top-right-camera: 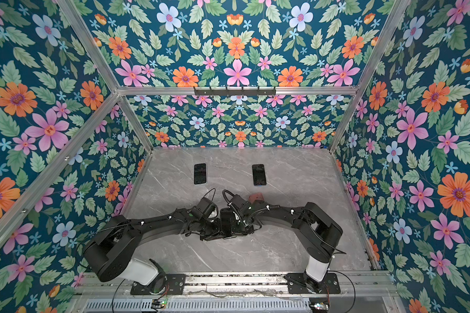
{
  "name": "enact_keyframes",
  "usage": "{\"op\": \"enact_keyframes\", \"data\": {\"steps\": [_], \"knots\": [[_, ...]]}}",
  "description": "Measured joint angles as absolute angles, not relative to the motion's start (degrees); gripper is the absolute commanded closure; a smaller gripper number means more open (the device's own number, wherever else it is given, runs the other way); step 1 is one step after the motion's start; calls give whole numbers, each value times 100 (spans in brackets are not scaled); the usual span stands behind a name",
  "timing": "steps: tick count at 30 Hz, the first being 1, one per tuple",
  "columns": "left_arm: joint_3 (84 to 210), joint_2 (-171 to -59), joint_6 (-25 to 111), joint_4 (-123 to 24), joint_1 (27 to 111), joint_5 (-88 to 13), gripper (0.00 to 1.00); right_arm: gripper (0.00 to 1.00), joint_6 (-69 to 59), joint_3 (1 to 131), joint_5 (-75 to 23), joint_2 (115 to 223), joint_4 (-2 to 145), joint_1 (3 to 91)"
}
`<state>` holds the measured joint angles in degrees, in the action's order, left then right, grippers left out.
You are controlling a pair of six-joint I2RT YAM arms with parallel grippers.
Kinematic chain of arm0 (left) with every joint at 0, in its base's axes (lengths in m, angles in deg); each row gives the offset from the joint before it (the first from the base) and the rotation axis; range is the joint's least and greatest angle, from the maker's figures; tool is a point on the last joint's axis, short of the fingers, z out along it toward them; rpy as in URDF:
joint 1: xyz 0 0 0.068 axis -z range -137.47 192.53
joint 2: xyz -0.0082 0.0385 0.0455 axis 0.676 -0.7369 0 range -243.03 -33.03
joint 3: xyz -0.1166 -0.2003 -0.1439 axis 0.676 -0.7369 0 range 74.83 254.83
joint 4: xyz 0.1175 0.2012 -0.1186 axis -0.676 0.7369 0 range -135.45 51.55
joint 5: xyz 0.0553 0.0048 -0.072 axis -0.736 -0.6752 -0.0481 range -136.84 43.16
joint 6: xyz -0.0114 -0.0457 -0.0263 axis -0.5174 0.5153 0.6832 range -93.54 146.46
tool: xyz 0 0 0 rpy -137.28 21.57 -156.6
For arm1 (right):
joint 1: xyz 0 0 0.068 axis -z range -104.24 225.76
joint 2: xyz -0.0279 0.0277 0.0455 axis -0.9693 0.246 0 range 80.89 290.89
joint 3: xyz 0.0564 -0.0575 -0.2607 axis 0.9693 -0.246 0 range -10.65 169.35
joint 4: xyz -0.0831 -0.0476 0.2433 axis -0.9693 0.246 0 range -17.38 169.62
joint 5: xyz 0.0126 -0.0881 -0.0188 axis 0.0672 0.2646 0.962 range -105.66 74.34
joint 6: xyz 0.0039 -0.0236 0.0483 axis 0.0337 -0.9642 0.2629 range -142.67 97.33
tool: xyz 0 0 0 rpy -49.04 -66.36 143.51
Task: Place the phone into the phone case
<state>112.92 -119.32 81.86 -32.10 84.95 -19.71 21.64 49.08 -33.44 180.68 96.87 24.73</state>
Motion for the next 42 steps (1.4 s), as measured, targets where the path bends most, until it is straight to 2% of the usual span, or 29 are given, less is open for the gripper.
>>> {"op": "enact_keyframes", "data": {"steps": [5,14,23,38,42], "knots": [[11266,-11925,8199,-3274,8497,-1953,74,85,2088,4976,-3283,18041,9801,2473],[11233,-11905,8201,-3320,8497,-1953,74,80,1931,4954,-2585,17888,10192,2456],[11237,-11905,8201,-3330,8497,-1971,74,79,1931,4945,-2629,18002,10092,2456],[11226,-11962,8223,-3455,8490,-1901,74,88,1913,4871,-2894,18070,9810,2471],[11235,-11980,8223,-3475,8490,-1857,69,90,1915,4873,-2950,18107,9777,2471]]}}
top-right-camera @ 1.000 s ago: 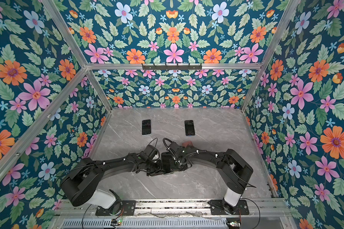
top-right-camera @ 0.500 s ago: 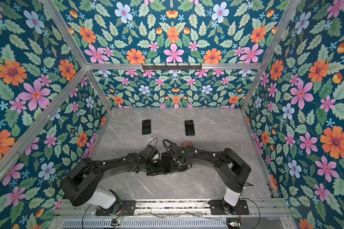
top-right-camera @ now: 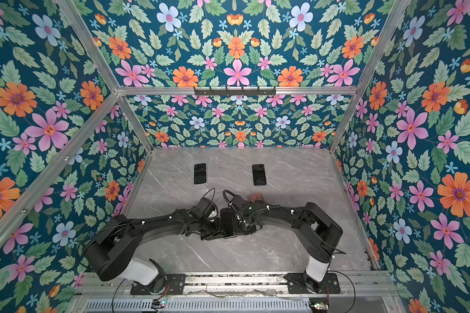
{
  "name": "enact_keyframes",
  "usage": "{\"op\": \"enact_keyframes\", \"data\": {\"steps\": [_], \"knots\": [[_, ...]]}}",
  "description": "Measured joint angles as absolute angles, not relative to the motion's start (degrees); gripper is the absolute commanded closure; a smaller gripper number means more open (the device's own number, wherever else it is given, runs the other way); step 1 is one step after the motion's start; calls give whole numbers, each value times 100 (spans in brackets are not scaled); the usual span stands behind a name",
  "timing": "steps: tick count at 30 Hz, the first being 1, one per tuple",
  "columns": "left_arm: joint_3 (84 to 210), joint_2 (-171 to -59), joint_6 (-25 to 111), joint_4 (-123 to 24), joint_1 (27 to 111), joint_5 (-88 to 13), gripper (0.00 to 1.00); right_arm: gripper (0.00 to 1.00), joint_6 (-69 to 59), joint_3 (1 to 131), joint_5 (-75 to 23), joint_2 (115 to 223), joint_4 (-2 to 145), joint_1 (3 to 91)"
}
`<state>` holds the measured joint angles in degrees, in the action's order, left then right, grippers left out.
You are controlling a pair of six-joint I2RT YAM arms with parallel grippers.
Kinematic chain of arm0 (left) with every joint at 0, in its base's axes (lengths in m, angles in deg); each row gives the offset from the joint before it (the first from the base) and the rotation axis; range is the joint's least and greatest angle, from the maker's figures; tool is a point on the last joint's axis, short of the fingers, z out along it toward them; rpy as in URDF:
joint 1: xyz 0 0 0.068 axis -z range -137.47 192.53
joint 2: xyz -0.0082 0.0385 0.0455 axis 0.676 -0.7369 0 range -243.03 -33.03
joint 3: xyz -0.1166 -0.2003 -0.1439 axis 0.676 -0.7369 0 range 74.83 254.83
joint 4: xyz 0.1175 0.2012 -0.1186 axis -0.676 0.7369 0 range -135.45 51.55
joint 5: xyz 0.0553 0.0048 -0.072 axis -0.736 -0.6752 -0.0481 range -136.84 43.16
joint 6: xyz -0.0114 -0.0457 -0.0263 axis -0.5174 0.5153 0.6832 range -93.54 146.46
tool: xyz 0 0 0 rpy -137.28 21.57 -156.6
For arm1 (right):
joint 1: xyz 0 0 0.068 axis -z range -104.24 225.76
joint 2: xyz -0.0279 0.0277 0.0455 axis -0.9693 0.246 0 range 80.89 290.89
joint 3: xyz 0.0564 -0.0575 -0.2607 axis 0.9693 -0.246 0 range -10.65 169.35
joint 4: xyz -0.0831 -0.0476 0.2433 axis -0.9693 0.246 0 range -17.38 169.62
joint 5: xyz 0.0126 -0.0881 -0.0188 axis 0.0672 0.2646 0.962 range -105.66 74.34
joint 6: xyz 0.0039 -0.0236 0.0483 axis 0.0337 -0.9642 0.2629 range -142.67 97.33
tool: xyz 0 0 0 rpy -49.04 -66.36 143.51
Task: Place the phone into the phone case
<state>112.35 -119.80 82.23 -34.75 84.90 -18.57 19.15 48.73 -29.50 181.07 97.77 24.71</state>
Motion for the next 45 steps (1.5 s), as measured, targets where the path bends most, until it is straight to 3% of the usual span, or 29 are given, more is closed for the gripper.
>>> {"op": "enact_keyframes", "data": {"steps": [45], "knots": [[11154,-11936,8304,-3571,8488,-1838,73,95,1961,5017,-2955,18439,9972,2464]]}}
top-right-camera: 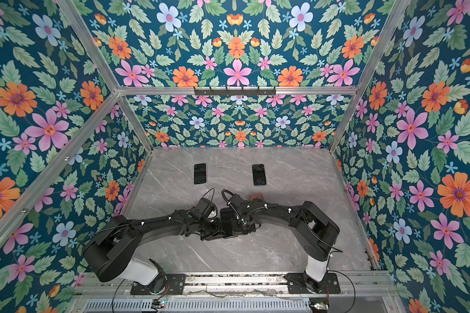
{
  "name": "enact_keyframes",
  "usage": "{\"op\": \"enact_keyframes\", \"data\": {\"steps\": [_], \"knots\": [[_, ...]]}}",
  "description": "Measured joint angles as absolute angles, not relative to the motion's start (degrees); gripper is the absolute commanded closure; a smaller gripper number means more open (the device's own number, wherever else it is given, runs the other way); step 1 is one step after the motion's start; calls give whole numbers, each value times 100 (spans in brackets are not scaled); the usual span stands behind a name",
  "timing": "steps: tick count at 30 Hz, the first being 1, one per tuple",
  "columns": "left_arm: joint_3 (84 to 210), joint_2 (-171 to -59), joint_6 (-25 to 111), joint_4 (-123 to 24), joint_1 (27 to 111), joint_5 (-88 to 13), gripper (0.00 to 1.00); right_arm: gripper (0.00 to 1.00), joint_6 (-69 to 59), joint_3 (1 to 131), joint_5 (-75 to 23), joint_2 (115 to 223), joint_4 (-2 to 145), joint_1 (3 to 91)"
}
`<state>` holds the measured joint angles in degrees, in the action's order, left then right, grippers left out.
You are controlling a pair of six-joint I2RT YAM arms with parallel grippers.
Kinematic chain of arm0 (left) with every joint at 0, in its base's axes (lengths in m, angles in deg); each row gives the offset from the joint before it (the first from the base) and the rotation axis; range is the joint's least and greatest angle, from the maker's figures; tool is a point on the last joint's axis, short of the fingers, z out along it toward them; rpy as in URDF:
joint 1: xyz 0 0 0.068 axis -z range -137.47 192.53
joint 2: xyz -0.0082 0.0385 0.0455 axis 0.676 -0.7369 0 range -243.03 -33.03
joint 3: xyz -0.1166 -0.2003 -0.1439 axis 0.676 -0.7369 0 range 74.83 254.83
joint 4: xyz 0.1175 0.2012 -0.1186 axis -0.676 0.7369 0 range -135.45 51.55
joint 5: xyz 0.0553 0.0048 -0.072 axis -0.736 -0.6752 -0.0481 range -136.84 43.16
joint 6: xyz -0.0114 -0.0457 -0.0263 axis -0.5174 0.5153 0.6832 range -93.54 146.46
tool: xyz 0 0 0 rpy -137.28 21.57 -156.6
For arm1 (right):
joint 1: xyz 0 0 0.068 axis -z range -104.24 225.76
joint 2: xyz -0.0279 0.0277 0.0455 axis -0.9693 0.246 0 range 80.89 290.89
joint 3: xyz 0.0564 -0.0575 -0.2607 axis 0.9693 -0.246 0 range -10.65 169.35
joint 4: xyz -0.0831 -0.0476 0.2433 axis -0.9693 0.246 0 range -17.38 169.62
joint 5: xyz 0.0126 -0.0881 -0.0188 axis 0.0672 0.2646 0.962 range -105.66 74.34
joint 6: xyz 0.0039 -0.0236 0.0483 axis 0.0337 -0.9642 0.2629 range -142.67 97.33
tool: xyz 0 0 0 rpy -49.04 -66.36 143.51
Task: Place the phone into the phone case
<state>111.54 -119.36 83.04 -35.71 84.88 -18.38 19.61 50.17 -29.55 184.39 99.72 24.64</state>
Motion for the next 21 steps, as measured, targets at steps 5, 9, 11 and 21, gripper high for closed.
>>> {"op": "enact_keyframes", "data": {"steps": [5,9,11,21], "knots": [[11194,-11938,8301,-3518,8486,-1873,73,95,1935,4958,-3569,18551,9093,2381],[11205,-11934,8301,-3499,8488,-1890,73,95,1931,4991,-3582,18505,9089,2384],[11205,-11890,8299,-3514,8492,-1912,73,94,1911,5008,-3353,18374,9375,2375],[11519,-11608,8146,-3094,8359,-2200,66,81,1609,5231,-2583,17864,10201,2416]]}}
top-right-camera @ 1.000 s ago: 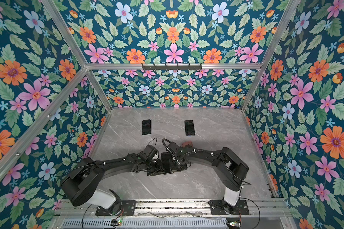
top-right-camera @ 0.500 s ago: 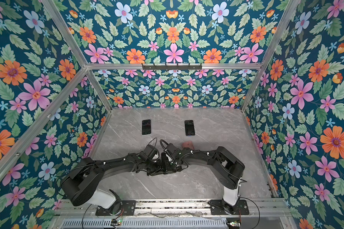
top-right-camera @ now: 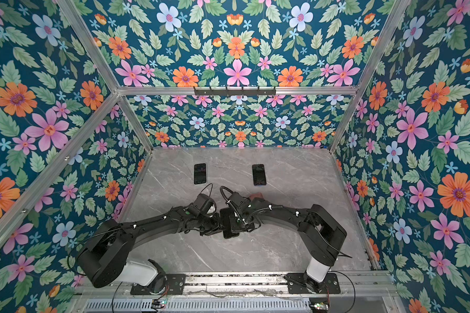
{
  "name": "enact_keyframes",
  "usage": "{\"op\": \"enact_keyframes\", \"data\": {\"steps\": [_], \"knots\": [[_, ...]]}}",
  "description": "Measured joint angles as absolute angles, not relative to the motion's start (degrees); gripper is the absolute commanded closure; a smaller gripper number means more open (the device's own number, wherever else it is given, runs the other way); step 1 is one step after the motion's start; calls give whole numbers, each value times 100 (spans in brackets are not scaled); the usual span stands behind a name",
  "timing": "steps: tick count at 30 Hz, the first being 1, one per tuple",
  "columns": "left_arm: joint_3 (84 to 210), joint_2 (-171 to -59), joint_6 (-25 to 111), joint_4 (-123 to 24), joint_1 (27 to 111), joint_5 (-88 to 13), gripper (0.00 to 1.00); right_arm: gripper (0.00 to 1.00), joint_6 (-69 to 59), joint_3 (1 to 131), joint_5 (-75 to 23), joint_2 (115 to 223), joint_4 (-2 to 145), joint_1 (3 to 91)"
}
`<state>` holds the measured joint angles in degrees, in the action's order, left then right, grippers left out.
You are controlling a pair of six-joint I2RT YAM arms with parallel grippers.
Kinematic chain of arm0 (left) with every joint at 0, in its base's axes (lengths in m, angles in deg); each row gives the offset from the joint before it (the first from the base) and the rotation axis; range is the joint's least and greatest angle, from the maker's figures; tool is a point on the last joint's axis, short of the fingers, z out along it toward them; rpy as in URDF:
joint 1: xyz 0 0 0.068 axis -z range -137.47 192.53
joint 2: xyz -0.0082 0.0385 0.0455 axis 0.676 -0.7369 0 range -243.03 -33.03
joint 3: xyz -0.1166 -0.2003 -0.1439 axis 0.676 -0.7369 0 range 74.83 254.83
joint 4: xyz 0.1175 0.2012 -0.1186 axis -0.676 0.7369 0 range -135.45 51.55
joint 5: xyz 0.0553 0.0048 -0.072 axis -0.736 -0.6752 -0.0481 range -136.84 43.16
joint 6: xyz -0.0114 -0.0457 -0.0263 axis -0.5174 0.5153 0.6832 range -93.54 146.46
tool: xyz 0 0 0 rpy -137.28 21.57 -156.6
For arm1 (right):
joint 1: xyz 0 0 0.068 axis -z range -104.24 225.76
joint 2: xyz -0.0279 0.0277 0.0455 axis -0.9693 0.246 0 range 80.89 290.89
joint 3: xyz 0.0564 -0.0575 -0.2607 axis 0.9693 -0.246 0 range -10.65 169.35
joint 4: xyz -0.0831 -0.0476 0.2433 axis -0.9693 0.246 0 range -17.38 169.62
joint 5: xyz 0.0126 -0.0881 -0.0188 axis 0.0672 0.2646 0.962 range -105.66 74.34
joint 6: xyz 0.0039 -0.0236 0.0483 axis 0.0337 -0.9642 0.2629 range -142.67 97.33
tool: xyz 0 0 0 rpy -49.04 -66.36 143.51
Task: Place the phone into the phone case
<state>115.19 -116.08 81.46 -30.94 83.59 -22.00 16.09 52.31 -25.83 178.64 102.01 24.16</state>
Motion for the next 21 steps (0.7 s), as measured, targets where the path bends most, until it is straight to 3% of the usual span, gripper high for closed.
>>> {"op": "enact_keyframes", "data": {"steps": [7,21], "knots": [[11600,-11757,8094,-2976,8359,-2190,58,73,1544,5205,-2456,17971,10243,2523],[11493,-12004,8048,-3073,8357,-1993,59,70,1463,4978,-2922,18304,9832,2718]]}}
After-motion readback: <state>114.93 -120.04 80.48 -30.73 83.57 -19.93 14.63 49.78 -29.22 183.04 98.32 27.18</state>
